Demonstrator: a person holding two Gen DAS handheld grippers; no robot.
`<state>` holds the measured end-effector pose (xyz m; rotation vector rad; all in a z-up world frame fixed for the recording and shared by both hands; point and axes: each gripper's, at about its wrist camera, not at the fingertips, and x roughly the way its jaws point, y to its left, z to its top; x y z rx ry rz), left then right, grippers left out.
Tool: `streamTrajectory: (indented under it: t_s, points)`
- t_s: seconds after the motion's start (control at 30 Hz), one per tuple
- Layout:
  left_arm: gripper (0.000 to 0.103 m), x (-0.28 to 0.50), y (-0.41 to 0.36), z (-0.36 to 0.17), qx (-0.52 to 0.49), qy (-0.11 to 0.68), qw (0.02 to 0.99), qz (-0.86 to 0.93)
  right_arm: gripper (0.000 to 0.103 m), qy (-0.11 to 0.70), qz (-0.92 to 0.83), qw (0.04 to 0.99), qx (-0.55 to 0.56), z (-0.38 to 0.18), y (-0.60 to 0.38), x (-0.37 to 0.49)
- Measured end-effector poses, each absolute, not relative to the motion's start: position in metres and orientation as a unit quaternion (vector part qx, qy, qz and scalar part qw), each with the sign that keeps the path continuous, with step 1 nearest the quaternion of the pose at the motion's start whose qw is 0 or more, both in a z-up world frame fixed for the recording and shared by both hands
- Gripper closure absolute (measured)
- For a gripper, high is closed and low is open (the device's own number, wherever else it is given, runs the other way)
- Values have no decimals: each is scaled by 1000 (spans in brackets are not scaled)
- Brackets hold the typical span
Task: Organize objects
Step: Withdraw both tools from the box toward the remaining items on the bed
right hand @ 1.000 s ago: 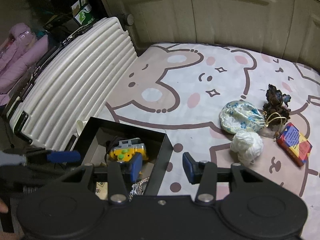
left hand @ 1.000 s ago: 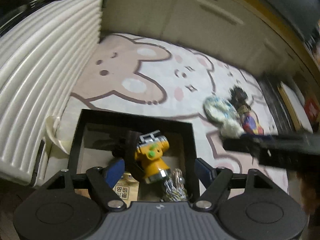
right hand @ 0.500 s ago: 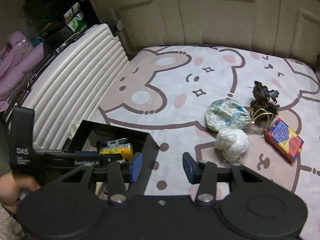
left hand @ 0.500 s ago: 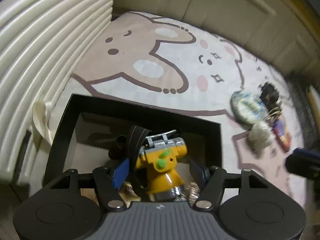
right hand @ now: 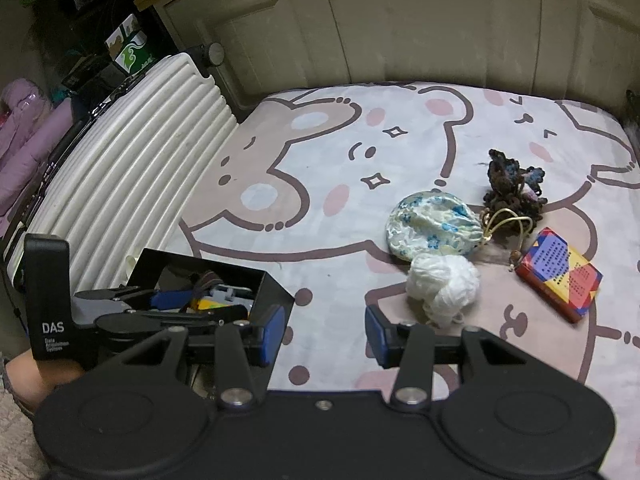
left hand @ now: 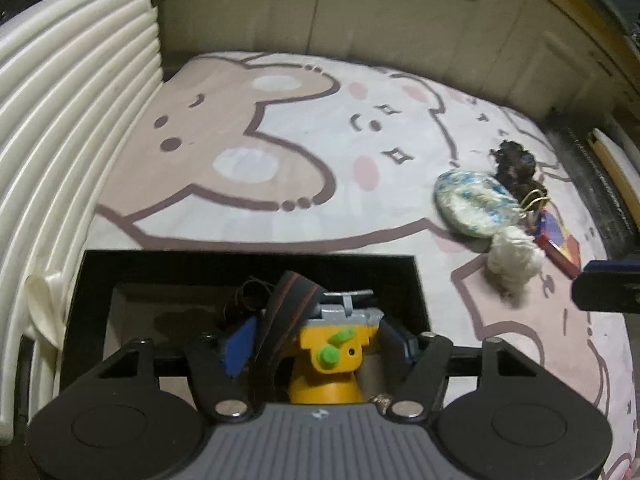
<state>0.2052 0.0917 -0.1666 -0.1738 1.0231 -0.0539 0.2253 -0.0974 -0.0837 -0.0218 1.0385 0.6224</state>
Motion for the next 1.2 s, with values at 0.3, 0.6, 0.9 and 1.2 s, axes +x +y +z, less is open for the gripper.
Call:
streamTrajectory:
  t_s: [0.3, 0.6, 0.9, 1.2]
  points:
    - [31, 200, 88, -156, -63, 491, 869, -26, 57, 485, 298, 822, -26, -84, -92, 220]
    - [16, 180, 88, -123, -55, 498, 866, 9, 57, 469, 310, 826, -46, -78, -83, 204]
    - [9, 156, 91, -93, -47, 483, 874, 35, 56, 449, 318, 833, -64, -68, -71, 188]
    - [3, 141, 93, -76, -38, 469, 881, 43, 47, 434, 305, 843, -84, -66, -66, 179]
